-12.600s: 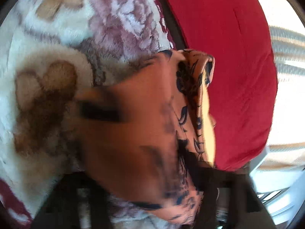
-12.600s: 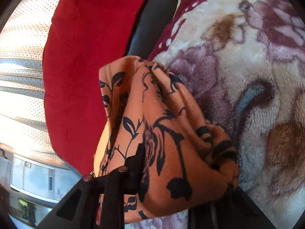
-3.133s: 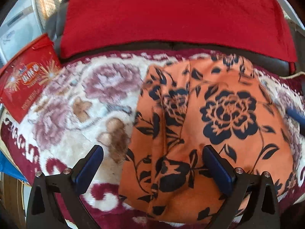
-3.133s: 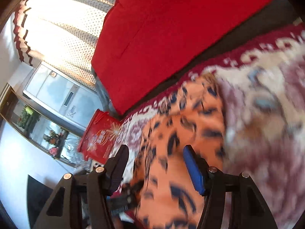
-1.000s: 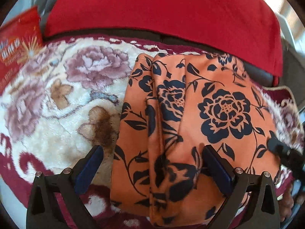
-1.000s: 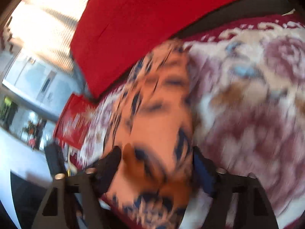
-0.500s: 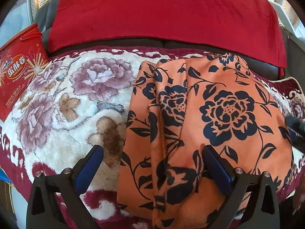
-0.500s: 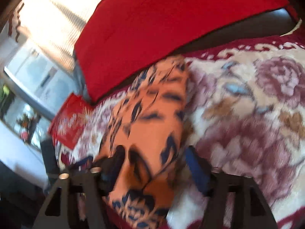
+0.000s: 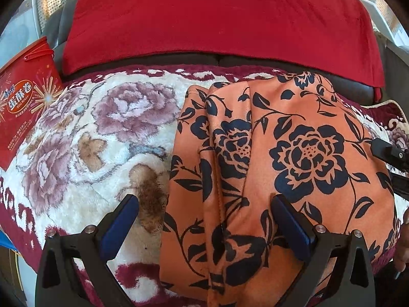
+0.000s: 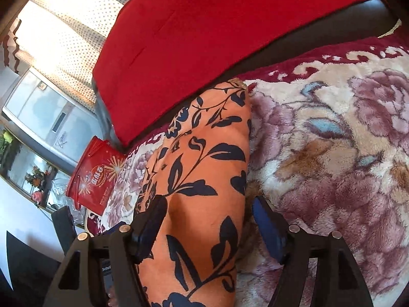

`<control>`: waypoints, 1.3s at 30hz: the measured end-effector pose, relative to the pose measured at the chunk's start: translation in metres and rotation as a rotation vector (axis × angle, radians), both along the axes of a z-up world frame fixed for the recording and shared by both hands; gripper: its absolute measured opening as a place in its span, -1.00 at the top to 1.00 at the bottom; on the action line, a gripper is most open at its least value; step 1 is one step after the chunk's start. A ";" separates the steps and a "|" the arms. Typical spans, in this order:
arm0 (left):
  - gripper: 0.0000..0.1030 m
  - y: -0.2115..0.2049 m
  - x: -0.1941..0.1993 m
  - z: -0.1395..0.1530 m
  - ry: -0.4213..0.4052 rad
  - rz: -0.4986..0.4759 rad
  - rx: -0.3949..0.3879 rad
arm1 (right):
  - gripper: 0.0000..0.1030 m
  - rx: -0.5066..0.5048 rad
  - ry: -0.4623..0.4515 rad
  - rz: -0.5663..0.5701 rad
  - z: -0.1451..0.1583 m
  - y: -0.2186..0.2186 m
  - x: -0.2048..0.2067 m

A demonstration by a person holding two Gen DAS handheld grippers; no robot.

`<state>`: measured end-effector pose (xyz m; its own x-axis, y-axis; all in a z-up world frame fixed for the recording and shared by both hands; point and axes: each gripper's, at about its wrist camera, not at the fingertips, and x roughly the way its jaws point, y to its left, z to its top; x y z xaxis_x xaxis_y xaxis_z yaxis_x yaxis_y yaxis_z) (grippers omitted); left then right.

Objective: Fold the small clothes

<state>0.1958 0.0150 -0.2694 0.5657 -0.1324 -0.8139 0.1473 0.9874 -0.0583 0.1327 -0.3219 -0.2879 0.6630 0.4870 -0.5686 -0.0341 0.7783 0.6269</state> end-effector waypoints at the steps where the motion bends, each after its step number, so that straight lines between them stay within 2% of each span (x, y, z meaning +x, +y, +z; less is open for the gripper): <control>1: -1.00 0.000 0.000 -0.001 0.002 0.000 -0.001 | -0.43 0.003 0.002 -0.003 -0.001 0.000 0.000; 6: -1.00 0.003 0.003 -0.002 0.031 -0.005 -0.036 | -0.43 0.021 0.006 -0.023 -0.003 -0.005 -0.001; 8: -1.00 0.009 0.009 -0.005 0.092 -0.027 -0.124 | -0.43 0.023 0.003 -0.027 -0.002 -0.007 -0.002; 10: -1.00 0.025 0.020 -0.011 0.182 -0.024 -0.277 | -0.43 0.035 0.004 -0.031 -0.003 -0.009 -0.003; 16: -1.00 0.090 0.029 -0.038 0.299 0.126 -0.647 | -0.43 0.084 0.001 -0.031 -0.005 -0.017 -0.005; 18: -1.00 0.100 0.028 -0.046 0.320 0.130 -0.730 | -0.43 0.107 0.018 -0.012 -0.010 -0.015 -0.002; 23: -0.98 0.091 0.024 -0.044 0.319 0.057 -0.769 | -0.43 0.141 0.075 0.051 -0.026 0.000 0.007; 25: -0.79 0.084 0.024 -0.043 0.316 0.034 -0.781 | -0.34 0.129 0.063 0.071 -0.028 0.007 0.006; 27: -0.32 0.075 0.023 -0.037 0.287 0.008 -0.747 | -0.09 0.063 0.025 0.068 -0.022 0.013 0.002; 29: -0.06 0.061 0.021 -0.031 0.251 -0.025 -0.701 | 0.07 -0.004 -0.023 0.067 -0.014 0.020 -0.004; 31: -0.06 0.048 0.017 -0.023 0.207 -0.052 -0.634 | 0.22 -0.038 -0.065 0.056 -0.005 0.022 -0.009; 33: -0.06 0.041 0.012 -0.016 0.177 -0.087 -0.632 | 0.27 -0.056 -0.124 0.041 0.006 0.022 -0.016; 36: -0.05 0.024 0.005 -0.002 0.117 -0.157 -0.629 | 0.29 -0.091 -0.165 0.000 0.015 0.013 -0.025; 38: -0.06 0.016 0.003 -0.001 0.127 -0.186 -0.598 | 0.29 -0.074 -0.165 -0.022 0.017 0.003 -0.029; 39: -0.14 0.013 0.005 -0.004 0.146 -0.185 -0.575 | 0.29 -0.060 -0.154 -0.040 0.015 -0.005 -0.032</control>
<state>0.2009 0.0278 -0.2735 0.3795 -0.6580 -0.6503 0.2630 0.7507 -0.6061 0.1003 -0.3271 -0.2730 0.7628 0.4262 -0.4864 -0.0939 0.8171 0.5687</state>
